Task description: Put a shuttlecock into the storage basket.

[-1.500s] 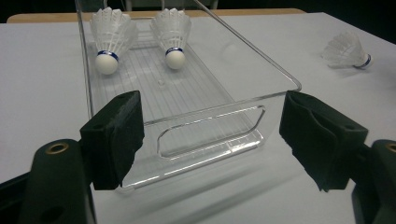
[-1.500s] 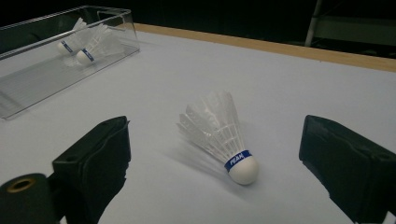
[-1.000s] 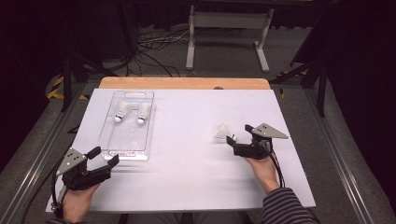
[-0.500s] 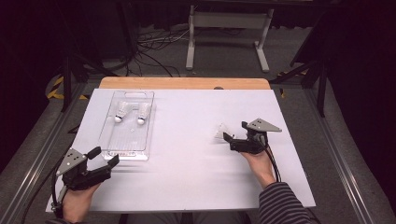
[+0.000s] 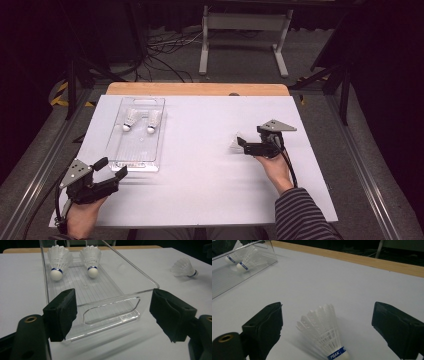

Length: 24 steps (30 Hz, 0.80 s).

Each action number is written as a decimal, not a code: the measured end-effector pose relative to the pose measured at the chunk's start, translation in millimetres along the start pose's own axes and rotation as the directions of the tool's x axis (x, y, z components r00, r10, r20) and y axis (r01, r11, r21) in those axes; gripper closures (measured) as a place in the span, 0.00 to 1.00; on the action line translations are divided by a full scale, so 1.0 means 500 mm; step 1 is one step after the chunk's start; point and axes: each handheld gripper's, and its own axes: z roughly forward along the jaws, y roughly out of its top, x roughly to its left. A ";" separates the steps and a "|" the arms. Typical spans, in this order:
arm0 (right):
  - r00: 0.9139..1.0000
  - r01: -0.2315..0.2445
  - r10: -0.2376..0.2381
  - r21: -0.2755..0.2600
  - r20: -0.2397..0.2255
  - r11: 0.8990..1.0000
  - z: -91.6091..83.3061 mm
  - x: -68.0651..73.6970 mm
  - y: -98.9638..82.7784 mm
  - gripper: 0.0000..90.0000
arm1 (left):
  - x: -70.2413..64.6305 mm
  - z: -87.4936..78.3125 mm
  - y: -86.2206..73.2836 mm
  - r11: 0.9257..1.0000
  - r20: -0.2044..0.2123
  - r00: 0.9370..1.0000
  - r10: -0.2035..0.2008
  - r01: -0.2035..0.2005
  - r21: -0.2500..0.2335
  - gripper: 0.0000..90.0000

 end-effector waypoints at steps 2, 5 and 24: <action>1.000 0.000 0.000 0.018 -0.002 1.000 0.002 0.000 0.003 0.13 | 0.000 0.000 0.000 1.000 0.001 1.000 -0.002 0.002 0.000 0.26; 1.000 0.005 -0.005 0.053 -0.005 0.999 0.006 -0.001 0.008 0.14 | 0.001 -0.001 0.000 1.000 0.005 1.000 -0.004 0.004 0.001 0.26; 0.997 0.080 -0.073 0.254 -0.036 0.964 0.037 -0.006 0.034 0.22 | 0.002 0.000 -0.001 1.000 0.004 1.000 -0.009 0.009 0.000 0.26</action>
